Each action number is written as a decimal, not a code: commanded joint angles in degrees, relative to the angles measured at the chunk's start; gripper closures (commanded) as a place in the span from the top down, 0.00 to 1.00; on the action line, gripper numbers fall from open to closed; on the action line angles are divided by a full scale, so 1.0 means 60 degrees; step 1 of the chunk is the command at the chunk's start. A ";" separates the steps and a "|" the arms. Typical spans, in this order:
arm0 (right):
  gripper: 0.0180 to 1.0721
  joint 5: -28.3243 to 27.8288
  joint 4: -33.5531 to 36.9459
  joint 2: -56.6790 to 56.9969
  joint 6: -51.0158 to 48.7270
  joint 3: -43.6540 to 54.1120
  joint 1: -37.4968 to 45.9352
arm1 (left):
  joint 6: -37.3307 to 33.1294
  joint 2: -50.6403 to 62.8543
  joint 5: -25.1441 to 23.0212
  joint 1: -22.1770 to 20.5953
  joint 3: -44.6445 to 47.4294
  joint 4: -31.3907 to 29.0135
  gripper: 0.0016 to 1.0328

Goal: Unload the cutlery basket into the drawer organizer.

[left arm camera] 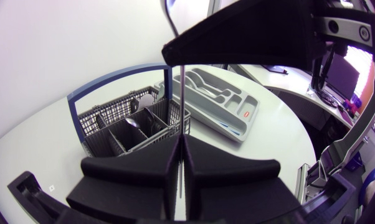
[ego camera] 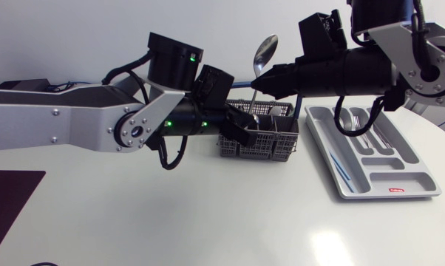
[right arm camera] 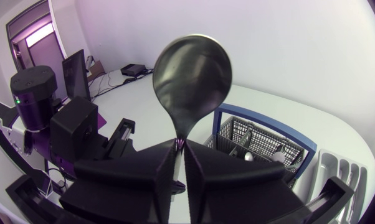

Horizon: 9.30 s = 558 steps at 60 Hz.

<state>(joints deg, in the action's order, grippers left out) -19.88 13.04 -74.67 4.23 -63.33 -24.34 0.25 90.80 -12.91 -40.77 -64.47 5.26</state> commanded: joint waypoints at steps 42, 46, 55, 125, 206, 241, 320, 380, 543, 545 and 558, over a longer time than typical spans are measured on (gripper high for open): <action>0.07 -0.1272 0.1489 -0.0123 -0.1935 0.0125 0.3837 | -0.1668 -0.1350 0.1331 -0.0016 0.0300 0.0003 0.72; 0.07 -0.1448 0.1797 -0.0562 -0.2536 -0.0021 0.4759 | -0.1814 -0.1379 0.1419 0.0072 0.0373 -0.0114 0.74; 0.07 -0.1418 0.2178 -0.1763 -0.3517 -0.0607 0.6166 | -0.2005 -0.1467 0.1419 0.0380 0.0549 -0.0290 0.74; 0.12 0.0867 0.3086 -0.8956 -0.4147 -0.6056 0.7411 | -0.2415 -0.0486 0.1375 0.1054 0.0871 -0.0144 0.79; 0.95 0.0984 0.1929 -0.4678 -0.3429 -0.1838 0.5931 | 0.3195 0.6048 0.0086 0.0775 -0.5852 -0.1096 0.57; 0.95 0.0999 0.1650 -0.4327 -0.3459 -0.1266 0.5785 | 0.3474 0.6253 0.0086 0.0731 -0.5720 -0.0964 0.05; 0.76 -0.2912 0.2324 -0.0240 -0.5597 0.0741 0.2035 | 0.2082 0.1170 -0.4851 0.1317 -0.2805 -0.2092 0.04; 0.06 -0.3396 0.1416 0.0082 -0.5597 0.1898 0.1200 | 0.2258 0.1594 -0.6667 0.1303 -0.3128 -0.3264 0.05; 0.93 -0.0027 -0.2832 -0.2276 -1.3068 0.4388 1.1542 | 0.0222 0.4158 0.2327 -0.0485 -0.4153 -0.1535 0.74; 0.93 -0.0027 -0.2803 -0.2012 -1.2907 0.4491 1.1483 | 0.0222 0.4260 0.2473 -0.0514 -0.4241 -0.1535 0.71; 0.93 -0.0041 -0.1675 -0.0547 -1.2072 0.4784 1.0795 | 0.0354 0.5110 0.3469 -0.0719 -0.5369 -0.2019 0.60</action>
<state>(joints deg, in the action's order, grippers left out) -20.23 0.78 -80.58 -70.43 -36.51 42.11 2.72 118.87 6.13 -44.71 -92.88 -5.89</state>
